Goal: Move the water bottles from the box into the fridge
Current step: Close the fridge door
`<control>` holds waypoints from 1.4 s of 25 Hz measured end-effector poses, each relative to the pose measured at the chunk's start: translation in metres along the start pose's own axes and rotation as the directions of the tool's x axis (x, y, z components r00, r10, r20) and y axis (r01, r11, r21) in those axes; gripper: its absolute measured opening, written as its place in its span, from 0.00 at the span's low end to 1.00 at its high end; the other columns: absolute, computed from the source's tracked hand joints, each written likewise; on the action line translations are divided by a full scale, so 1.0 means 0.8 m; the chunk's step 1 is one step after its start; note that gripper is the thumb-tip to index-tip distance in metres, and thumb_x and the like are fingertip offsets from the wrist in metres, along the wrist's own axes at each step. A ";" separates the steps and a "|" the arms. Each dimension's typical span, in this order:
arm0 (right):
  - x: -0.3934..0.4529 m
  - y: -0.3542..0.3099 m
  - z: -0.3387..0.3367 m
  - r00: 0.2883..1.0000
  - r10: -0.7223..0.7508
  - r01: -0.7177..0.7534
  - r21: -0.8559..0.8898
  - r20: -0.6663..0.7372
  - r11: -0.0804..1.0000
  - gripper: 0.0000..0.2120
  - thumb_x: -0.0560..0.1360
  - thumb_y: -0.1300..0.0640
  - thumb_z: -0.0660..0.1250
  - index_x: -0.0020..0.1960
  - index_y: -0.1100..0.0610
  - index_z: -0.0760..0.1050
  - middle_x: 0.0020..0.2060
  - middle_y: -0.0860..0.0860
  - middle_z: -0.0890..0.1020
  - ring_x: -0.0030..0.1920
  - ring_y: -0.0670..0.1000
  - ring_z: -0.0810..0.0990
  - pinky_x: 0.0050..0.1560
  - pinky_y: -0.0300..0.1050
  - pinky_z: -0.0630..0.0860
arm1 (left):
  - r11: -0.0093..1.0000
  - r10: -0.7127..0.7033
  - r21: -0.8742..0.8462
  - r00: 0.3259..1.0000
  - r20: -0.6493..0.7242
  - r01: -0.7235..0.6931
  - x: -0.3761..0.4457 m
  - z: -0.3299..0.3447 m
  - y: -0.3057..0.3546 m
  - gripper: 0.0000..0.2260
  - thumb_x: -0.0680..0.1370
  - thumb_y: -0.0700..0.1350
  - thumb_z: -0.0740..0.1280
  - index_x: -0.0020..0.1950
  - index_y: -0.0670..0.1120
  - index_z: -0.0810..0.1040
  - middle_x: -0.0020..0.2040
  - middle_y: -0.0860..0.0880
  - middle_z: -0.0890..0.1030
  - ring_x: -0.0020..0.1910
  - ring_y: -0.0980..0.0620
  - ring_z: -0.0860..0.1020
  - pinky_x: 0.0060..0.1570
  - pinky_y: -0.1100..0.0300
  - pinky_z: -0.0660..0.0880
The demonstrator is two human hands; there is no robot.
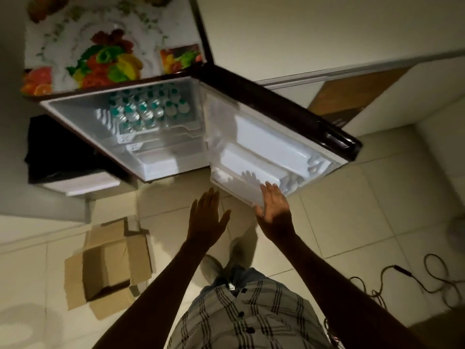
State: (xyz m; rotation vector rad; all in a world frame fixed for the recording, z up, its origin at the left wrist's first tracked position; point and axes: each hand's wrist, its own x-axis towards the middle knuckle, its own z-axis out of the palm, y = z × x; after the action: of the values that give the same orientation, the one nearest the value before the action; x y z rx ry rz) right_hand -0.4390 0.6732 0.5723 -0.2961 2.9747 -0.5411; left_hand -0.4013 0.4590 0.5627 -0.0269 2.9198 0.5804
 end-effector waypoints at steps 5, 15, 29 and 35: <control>0.031 0.042 -0.086 0.975 0.143 -0.138 0.037 -0.169 0.990 0.30 0.83 0.39 0.50 0.82 0.50 0.53 0.81 0.50 0.58 0.81 0.52 0.53 0.80 0.55 0.56 | 0.978 0.192 -0.049 0.972 -0.134 -0.200 0.087 -0.042 0.098 0.29 0.82 0.57 0.61 0.79 0.44 0.63 0.79 0.43 0.63 0.78 0.44 0.62 0.74 0.42 0.61; 0.099 0.128 -0.193 0.877 0.323 -0.297 0.127 -0.357 0.946 0.30 0.82 0.42 0.60 0.79 0.54 0.61 0.80 0.54 0.61 0.81 0.57 0.55 0.79 0.57 0.58 | 0.924 0.377 0.025 0.901 -0.213 -0.380 0.206 -0.078 0.229 0.31 0.82 0.58 0.61 0.79 0.42 0.62 0.80 0.42 0.59 0.80 0.42 0.57 0.76 0.47 0.57; 0.075 0.130 -0.165 0.930 0.303 -0.319 -0.051 -0.208 0.946 0.25 0.82 0.42 0.58 0.76 0.52 0.68 0.79 0.53 0.62 0.81 0.56 0.55 0.79 0.56 0.56 | 0.943 0.292 0.142 0.953 0.081 -0.301 0.226 -0.058 0.212 0.32 0.81 0.63 0.56 0.81 0.48 0.56 0.82 0.46 0.52 0.81 0.44 0.49 0.76 0.40 0.52; 0.035 0.102 -0.160 0.911 0.260 -0.297 -0.073 -0.320 0.952 0.17 0.80 0.45 0.63 0.64 0.50 0.80 0.64 0.51 0.76 0.64 0.54 0.70 0.65 0.53 0.71 | 0.931 0.329 0.156 0.944 0.033 -0.330 0.183 -0.063 0.177 0.30 0.82 0.61 0.55 0.81 0.48 0.59 0.82 0.48 0.54 0.81 0.46 0.51 0.77 0.42 0.52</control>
State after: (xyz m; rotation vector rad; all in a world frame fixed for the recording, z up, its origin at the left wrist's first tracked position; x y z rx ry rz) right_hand -0.4979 0.7852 0.6607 0.2287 3.2720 -0.4062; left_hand -0.5602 0.5727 0.6380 0.4935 2.9718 0.3853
